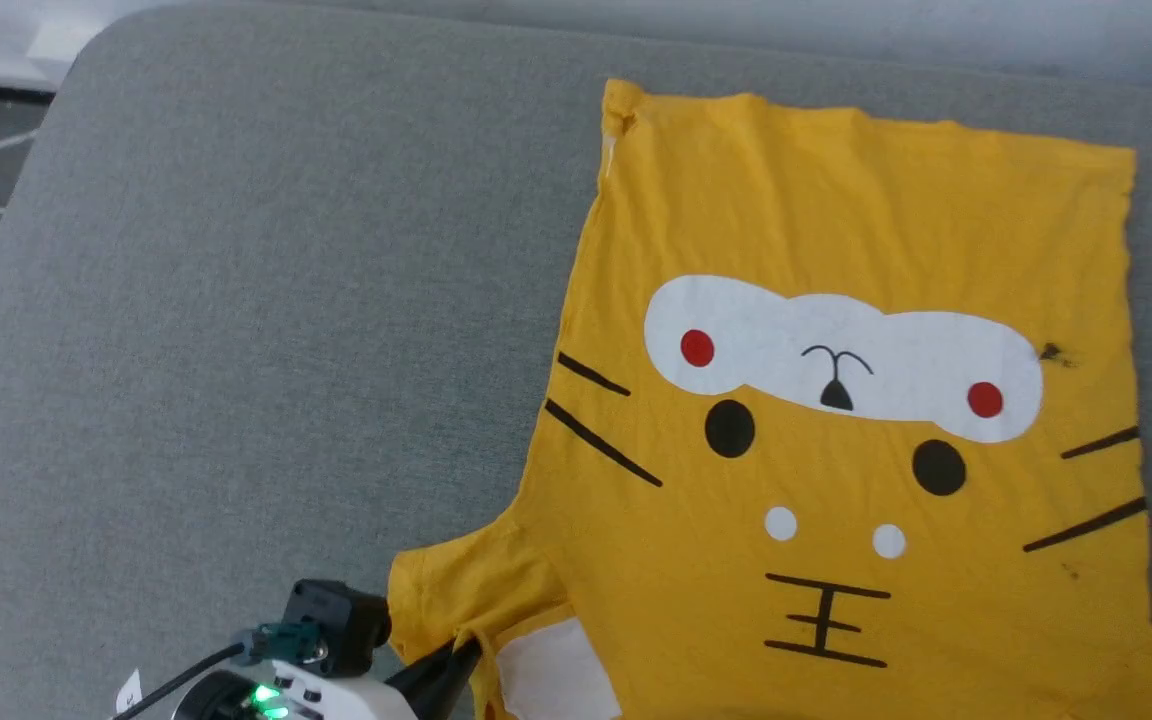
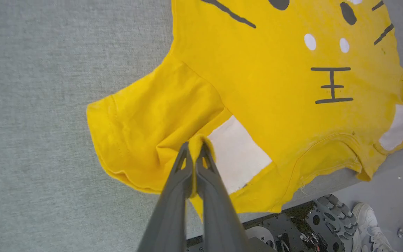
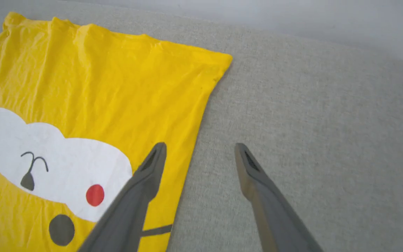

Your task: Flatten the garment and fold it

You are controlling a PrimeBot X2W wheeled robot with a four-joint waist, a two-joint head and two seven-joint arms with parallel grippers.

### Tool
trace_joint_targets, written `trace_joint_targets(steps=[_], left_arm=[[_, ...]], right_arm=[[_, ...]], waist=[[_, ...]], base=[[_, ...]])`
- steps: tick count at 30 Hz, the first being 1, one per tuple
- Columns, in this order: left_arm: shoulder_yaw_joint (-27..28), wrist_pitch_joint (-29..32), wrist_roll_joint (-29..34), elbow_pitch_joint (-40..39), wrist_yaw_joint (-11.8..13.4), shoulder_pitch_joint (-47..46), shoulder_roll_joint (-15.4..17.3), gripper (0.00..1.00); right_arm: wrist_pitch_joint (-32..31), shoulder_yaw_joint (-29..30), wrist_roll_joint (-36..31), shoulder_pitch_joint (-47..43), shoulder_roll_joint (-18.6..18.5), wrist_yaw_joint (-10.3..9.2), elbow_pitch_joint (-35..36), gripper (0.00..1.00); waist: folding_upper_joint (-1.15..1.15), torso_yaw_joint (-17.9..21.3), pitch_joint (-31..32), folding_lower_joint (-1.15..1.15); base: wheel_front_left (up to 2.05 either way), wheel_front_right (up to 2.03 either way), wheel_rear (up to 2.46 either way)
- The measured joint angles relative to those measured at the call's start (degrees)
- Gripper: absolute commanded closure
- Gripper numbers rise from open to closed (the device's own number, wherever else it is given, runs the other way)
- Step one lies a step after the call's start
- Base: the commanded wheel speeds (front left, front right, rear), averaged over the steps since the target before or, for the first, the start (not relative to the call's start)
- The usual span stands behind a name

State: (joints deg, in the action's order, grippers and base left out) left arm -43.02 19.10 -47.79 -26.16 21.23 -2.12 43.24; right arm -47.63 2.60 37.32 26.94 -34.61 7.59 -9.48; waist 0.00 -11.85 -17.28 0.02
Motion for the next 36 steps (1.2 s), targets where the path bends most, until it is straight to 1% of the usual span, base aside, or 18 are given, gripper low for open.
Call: trace_joint_targets(steps=[5, 9, 10, 13, 18, 19, 20, 21, 24, 29, 36], left_arm=[[-0.3, -1.1, 1.5, -1.3, 0.1, -1.9, -2.0, 1.00], [-0.7, -2.0, 2.5, -1.7, 0.3, -2.1, -2.8, 1.00], [-0.8, -2.3, 2.4, -1.8, 0.2, -2.1, -3.5, 1.00], [-1.4, -3.6, 2.3, -1.4, -0.2, -2.2, -5.5, 1.00], [-1.9, -4.5, 2.0, 0.5, -1.4, -2.4, -6.5, 1.00], [-2.0, -4.5, 1.9, 0.9, -1.6, -2.4, -6.7, 1.00], [-2.2, -4.5, 1.9, 1.2, -1.8, -2.4, -6.9, 1.00], [-2.2, -4.5, 1.9, 1.6, -2.0, -2.4, -7.0, 1.00], [-2.3, -4.6, 1.8, 2.5, -2.0, -2.5, -7.2, 1.00], [-2.2, -4.6, 1.4, 3.4, -2.1, -2.7, -7.0, 1.00], [-1.6, -4.6, 0.9, 4.4, -2.0, -2.7, -6.2, 1.00]], right_arm=[[-2.7, -1.0, -5.0, 9.8, -2.5, 0.00, -7.8, 0.00], [-3.3, -0.8, -6.8, 15.9, -3.3, 0.00, -13.0, 0.00], [-3.2, -0.9, -7.2, 17.1, -3.5, 0.00, -14.0, 0.00], [-3.0, -1.6, -8.3, 19.2, -4.5, 0.00, -16.7, 0.00], [-1.7, -3.3, -9.1, 21.1, -6.7, 0.00, -19.5, 0.00], [-1.7, -3.4, -9.1, 21.5, -7.1, 0.00, -20.0, 0.27], [-1.7, -3.5, -9.0, 22.0, -7.3, 0.00, -20.4, 0.79], [-1.8, -4.0, -9.0, 22.3, -7.7, -0.02, -20.5, 1.00], [-2.3, -5.8, -8.5, 23.2, -8.3, -0.03, -20.7, 1.00], [-1.5, -8.0, -8.2, 23.1, -8.1, 0.00, -21.9, 1.00], [1.5, -11.7, -6.7, 18.3, -7.8, 0.00, -23.3, 1.00]], waist=[[0.00, -3.2, -4.6, 0.01], [0.00, -5.9, -7.8, 0.00], [0.00, -6.5, -8.7, 0.00], [0.00, -8.5, -10.7, -0.01], [0.00, -11.2, -13.4, -0.02], [0.00, -11.6, -13.8, -0.03], [0.00, -12.0, -14.2, -0.03], [0.00, -12.2, -14.5, -0.03], [0.00, -12.5, -15.0, -0.02], [0.00, -11.9, -14.0, -0.02], [0.00, -9.5, -10.1, -0.02]], base=[[0.00, 0.00, 0.00], [0.00, 0.00, 0.00], [0.00, 0.00, 0.00], [0.00, 0.00, 0.00], [0.00, 0.00, 0.00], [0.00, 0.00, 0.00], [0.00, 0.00, 0.00], [0.00, 0.00, 0.00], [0.00, 0.00, 0.00], [0.00, 0.00, 0.00], [0.00, 0.00, 0.00]])
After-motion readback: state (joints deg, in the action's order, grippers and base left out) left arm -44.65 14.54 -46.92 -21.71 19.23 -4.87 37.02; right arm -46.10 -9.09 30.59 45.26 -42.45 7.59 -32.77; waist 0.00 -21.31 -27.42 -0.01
